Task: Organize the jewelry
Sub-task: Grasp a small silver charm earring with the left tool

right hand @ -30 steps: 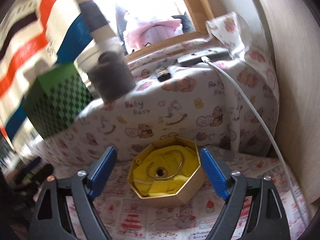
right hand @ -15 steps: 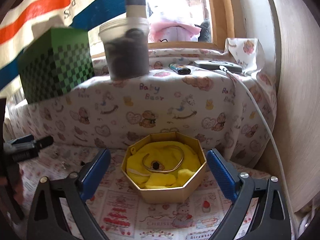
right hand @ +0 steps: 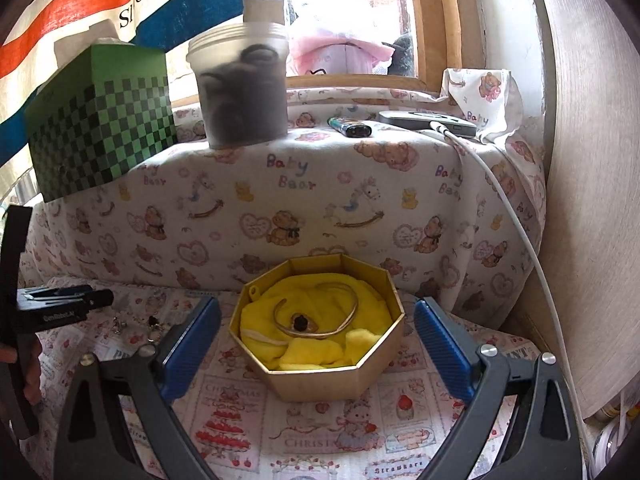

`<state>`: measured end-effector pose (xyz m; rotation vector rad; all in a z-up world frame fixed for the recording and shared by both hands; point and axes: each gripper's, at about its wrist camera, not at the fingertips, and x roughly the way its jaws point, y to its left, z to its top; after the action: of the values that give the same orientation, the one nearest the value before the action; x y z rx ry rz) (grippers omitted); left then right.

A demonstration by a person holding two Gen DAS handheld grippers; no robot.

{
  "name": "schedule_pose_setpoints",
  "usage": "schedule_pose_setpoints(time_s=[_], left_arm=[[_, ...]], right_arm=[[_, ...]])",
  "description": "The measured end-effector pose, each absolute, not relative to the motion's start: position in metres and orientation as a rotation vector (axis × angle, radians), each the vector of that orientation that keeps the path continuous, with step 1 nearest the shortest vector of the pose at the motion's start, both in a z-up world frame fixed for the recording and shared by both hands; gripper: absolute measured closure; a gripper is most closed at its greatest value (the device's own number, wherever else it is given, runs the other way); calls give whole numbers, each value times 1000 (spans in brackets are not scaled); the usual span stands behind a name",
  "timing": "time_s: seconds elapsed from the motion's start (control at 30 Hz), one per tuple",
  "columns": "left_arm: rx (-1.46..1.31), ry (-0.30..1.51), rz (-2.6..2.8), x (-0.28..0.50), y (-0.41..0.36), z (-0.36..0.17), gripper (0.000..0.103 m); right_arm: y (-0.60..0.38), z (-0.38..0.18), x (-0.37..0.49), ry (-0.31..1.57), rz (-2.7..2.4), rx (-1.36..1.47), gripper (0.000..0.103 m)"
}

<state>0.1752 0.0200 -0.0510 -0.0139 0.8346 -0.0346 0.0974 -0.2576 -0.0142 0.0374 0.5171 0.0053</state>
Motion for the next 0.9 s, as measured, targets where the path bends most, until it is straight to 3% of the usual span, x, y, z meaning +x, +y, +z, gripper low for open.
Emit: schedule_pose_setpoints(time_s=[0.07,0.33,0.4,0.9], left_arm=[[-21,828,-10,175,20,-52,78],[-90,889,-82,188,29,-63,78],[-105,889,-71,190,32,-65,87],[-136,759,-160,125,48,-13,87]], right_arm=[[-258,-16,99,529,8,41,6],[-255,-18,101,537,-4,23,6],[-256,-18,101,539,-14,23,6],[-269,-16,106,563,1,103,5]])
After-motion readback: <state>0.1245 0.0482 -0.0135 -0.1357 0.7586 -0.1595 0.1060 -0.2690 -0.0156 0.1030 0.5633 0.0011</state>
